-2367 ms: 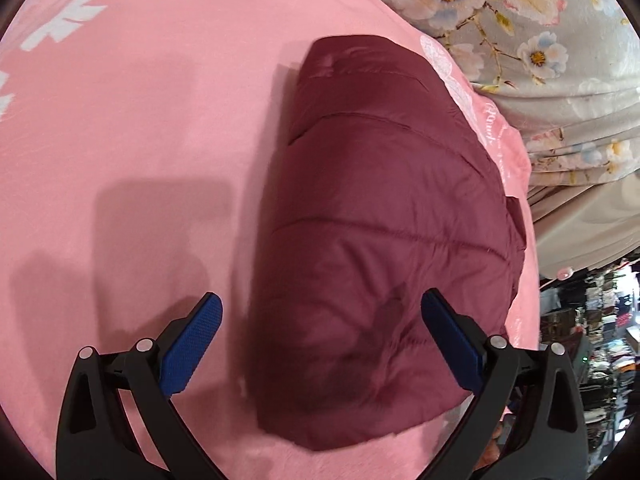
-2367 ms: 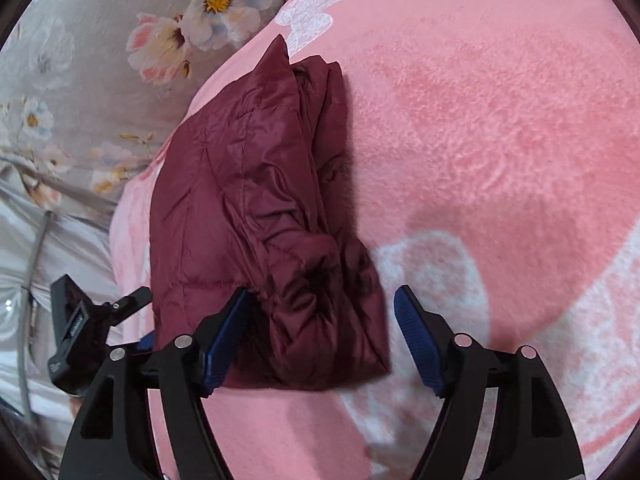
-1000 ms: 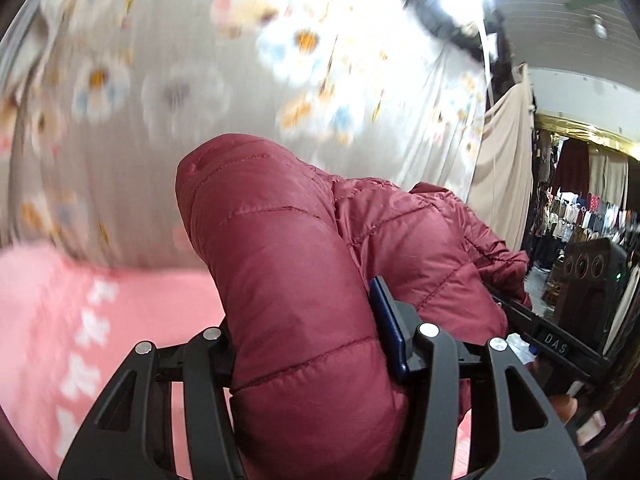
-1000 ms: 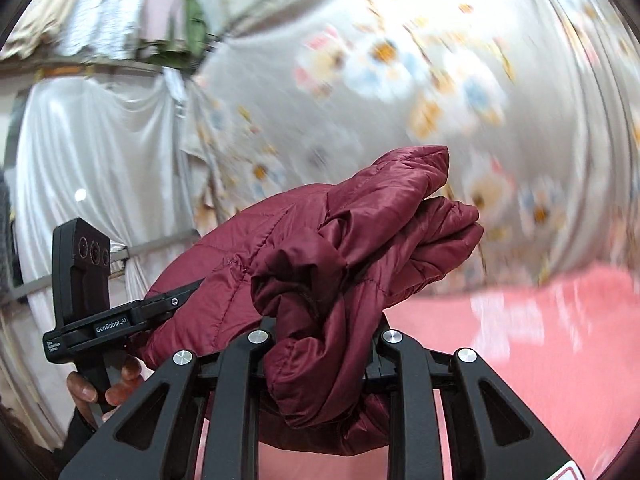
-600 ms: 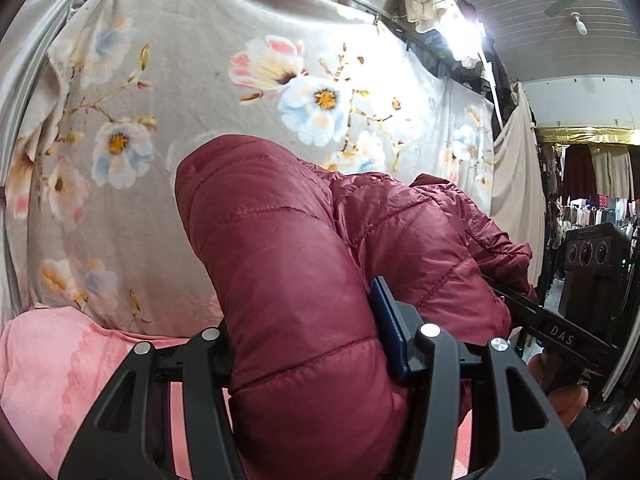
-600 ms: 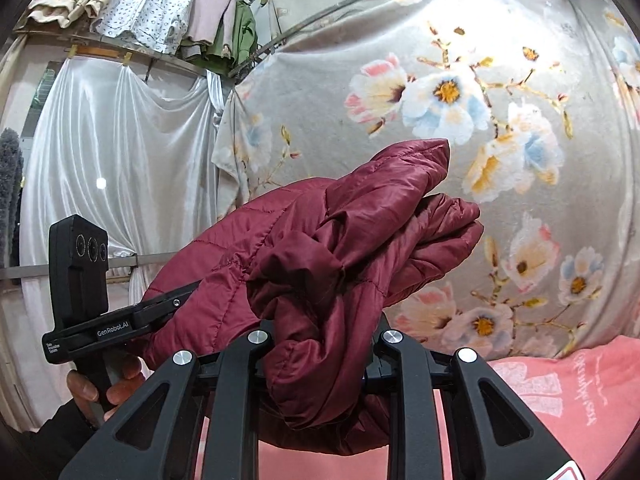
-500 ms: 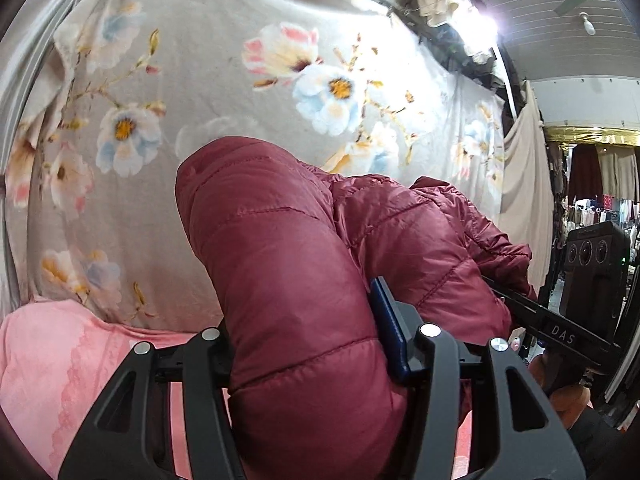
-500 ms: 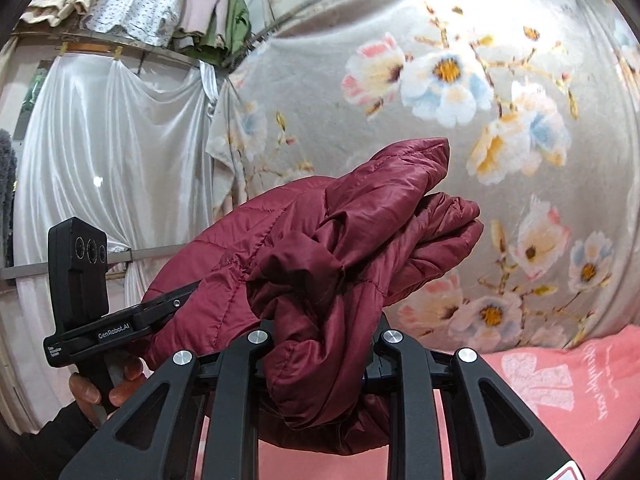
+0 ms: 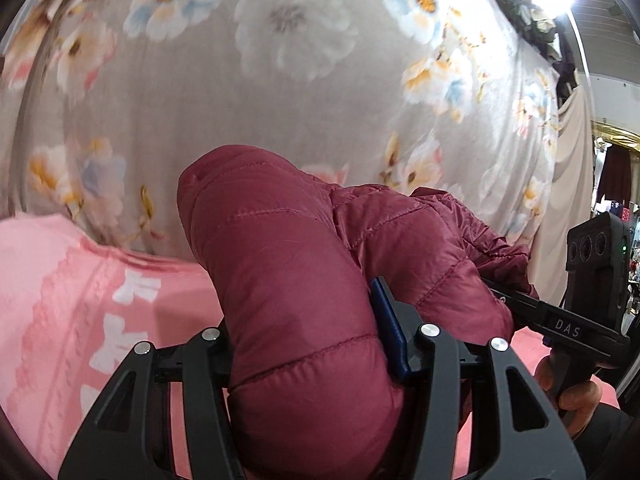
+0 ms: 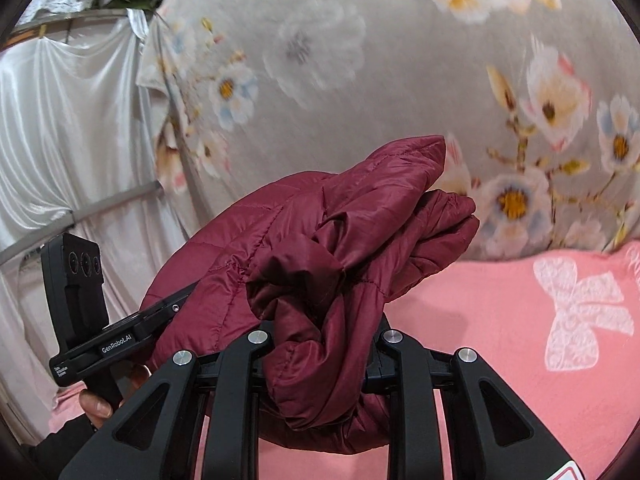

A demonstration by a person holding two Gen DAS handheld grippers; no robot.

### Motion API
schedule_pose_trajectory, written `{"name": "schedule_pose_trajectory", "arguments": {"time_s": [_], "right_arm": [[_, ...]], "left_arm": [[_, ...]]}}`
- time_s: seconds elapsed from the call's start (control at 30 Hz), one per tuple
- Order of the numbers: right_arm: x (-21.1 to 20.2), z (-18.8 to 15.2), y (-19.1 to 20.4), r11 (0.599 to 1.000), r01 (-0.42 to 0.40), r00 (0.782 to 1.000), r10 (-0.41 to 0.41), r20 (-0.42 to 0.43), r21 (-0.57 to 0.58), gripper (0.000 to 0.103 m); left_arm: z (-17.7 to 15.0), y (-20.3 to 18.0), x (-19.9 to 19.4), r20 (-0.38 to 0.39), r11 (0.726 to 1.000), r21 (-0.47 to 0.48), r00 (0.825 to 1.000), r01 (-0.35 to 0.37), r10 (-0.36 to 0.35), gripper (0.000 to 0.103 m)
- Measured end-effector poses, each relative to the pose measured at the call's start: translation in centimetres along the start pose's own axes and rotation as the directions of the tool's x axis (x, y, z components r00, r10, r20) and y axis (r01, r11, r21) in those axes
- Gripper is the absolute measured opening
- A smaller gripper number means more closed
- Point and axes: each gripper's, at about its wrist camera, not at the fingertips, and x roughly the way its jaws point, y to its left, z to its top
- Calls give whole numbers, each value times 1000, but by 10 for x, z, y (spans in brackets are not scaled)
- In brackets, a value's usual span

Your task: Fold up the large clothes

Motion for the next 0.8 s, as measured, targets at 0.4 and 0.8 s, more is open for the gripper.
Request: {"name": "schedule_pose_trajectory", "arguments": {"time_s": [0.4,0.8], "right_arm": [[81,-99,-47,992,69,977,-46,-208,104,22],[82,-154,-73,948,208,929,-114,-353,242,66]], "left_arm": [[-94,54,67,-194,996,-79,981,-34,18,50],[-135,87,73,-380,962,-180,917,-206,125,96]]}}
